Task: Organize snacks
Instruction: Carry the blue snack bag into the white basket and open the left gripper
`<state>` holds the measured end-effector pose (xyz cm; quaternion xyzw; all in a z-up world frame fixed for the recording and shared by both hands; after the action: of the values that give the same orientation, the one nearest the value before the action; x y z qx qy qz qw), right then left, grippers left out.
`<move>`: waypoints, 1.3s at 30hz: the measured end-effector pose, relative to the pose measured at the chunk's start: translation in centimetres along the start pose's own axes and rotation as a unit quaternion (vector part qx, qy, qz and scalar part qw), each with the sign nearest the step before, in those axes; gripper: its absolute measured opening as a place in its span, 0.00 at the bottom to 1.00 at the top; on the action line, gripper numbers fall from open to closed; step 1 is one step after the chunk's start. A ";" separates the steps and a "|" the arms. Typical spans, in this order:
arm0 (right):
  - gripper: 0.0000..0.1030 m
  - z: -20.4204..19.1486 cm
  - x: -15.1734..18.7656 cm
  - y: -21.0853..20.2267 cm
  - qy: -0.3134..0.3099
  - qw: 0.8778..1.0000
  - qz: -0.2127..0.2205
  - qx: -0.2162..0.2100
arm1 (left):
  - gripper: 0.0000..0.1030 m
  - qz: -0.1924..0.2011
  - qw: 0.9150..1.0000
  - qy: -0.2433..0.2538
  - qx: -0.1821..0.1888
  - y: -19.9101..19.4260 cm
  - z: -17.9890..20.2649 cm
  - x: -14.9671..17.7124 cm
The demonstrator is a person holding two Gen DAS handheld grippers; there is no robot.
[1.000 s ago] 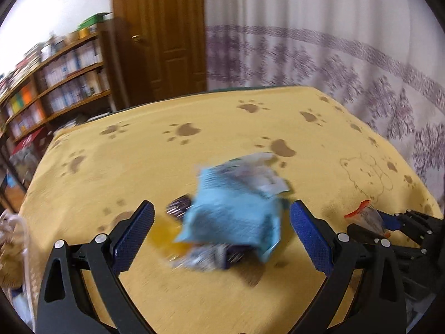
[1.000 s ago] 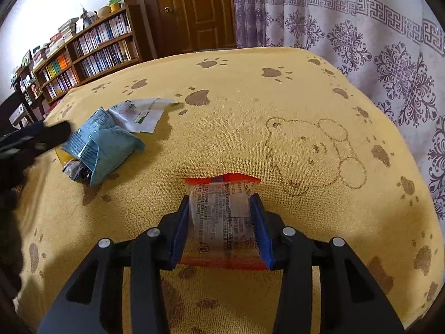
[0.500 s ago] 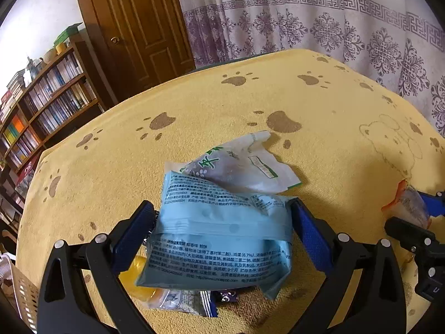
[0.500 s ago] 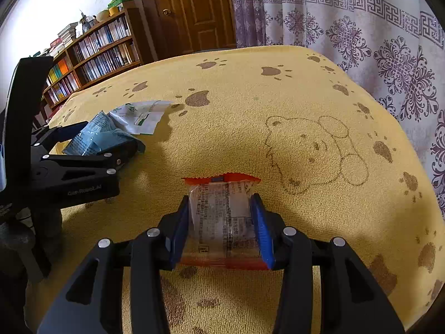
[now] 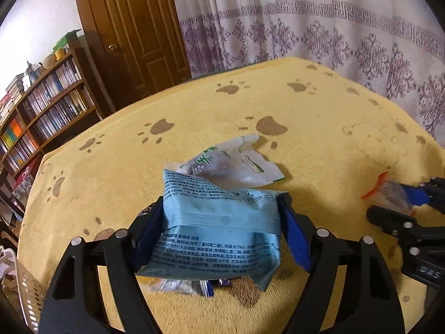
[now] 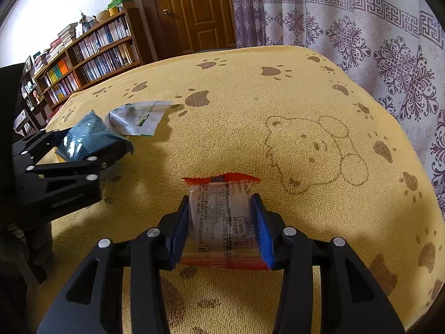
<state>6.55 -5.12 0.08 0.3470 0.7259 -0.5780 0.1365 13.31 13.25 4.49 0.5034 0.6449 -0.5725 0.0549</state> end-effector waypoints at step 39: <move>0.43 0.1 0.0 0.0 -0.001 1.000 0.000 0.000 | 0.77 0.070 0.984 -0.131 -0.101 -14.8 -7.8 3.8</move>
<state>6.54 -5.18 0.04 0.3468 0.7256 -0.5784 0.1369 4.91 24.06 14.80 0.4600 0.6498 -0.5600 0.2294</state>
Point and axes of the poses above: each gripper's, at about its wrist camera, not at the fingertips, and y roughly the way its jaws point, z to its right, x to its underside, the point moved 2 cm from there along y, roughly the way its jaws point, and after that the axes turned 14 degrees about y, right-handed, at the moved point
